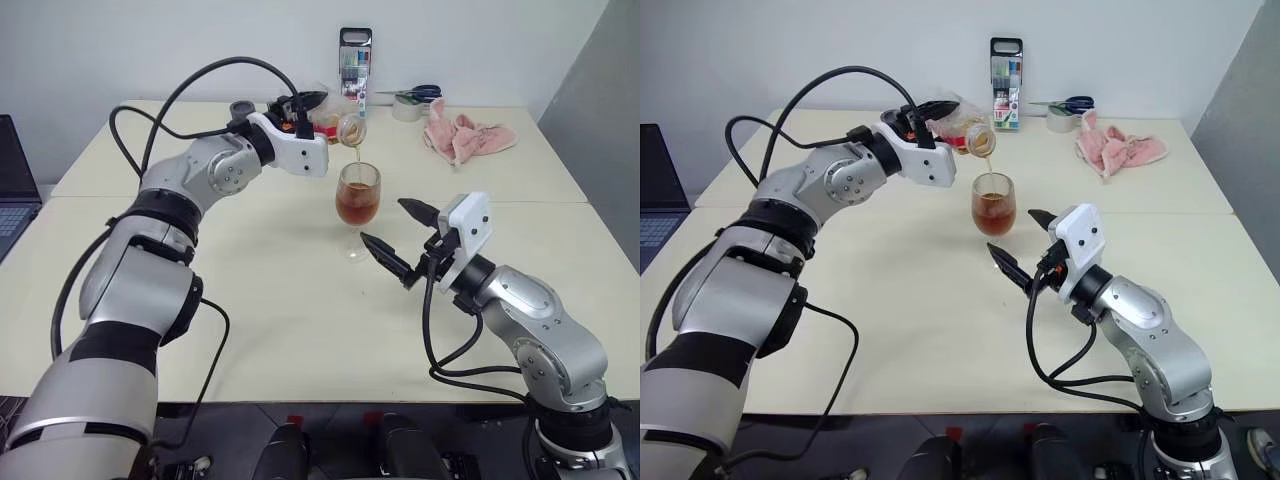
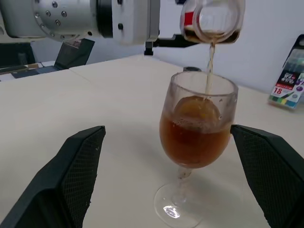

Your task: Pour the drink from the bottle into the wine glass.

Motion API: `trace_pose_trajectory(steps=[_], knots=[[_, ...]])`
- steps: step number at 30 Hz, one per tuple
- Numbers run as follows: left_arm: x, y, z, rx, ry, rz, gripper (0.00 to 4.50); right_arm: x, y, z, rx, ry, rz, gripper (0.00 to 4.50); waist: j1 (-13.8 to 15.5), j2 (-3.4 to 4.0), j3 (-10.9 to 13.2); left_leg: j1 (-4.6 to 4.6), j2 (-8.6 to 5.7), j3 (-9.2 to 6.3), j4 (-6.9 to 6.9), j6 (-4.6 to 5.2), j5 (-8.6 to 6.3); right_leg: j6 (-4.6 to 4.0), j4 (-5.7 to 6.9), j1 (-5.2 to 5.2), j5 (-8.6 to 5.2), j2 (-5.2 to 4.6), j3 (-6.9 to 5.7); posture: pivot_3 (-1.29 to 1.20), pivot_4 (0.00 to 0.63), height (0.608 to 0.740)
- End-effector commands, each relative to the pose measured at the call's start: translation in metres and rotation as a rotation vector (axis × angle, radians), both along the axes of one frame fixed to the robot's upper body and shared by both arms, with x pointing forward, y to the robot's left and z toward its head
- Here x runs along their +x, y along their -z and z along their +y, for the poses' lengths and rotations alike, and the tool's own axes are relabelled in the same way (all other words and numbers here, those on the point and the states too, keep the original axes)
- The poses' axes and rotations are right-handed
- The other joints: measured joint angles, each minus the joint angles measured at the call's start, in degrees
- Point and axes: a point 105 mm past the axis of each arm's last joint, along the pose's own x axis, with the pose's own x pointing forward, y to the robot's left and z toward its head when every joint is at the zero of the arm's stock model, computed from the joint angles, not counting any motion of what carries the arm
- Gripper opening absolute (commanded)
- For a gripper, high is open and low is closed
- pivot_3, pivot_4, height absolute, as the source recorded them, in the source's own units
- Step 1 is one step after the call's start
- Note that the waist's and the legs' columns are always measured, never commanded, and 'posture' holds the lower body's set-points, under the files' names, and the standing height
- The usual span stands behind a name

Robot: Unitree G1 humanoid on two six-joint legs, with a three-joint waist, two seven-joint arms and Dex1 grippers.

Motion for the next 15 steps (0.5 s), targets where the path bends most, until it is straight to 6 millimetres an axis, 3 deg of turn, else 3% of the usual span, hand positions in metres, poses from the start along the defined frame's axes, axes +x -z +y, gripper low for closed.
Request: trace_pose_trajectory(steps=[1,5,10,15], knots=[[-0.002,-0.019,0.000,-0.178,0.028,0.033,1.68,-0.007,-0.016,0.007,0.015,-0.033,-0.084,4.50,0.0,0.00,0.0,0.00,0.00,0.00,0.00,0.00,0.00,0.00,0.00,0.00,0.00,0.00,0.00,0.00,0.150,0.740],[0.001,-0.012,0.009,-0.365,0.022,0.149,1.68,-0.010,-0.019,0.012,0.017,-0.067,-0.098,4.50,0.0,0.00,0.0,-0.02,0.00,-0.03,0.04,-0.01,0.00,0.00,0.00,0.00,0.00,0.00,-0.02,0.00,0.150,0.740],[0.010,-0.005,0.045,-0.696,-0.058,0.318,1.68,-0.017,-0.013,0.019,-0.060,-0.144,-0.078,4.50,-0.3,0.01,0.0,0.00,0.02,-0.04,0.05,-0.03,0.02,-0.01,0.04,0.00,0.00,0.01,-0.02,0.00,0.150,0.740],[0.007,0.028,0.083,-0.971,-0.132,0.543,1.68,-0.024,-0.004,0.026,-0.124,-0.242,0.040,4.50,-0.6,0.01,0.0,0.01,0.07,-0.08,0.06,-0.07,0.04,-0.01,0.07,0.00,0.00,0.02,-0.03,0.00,0.150,0.740]])
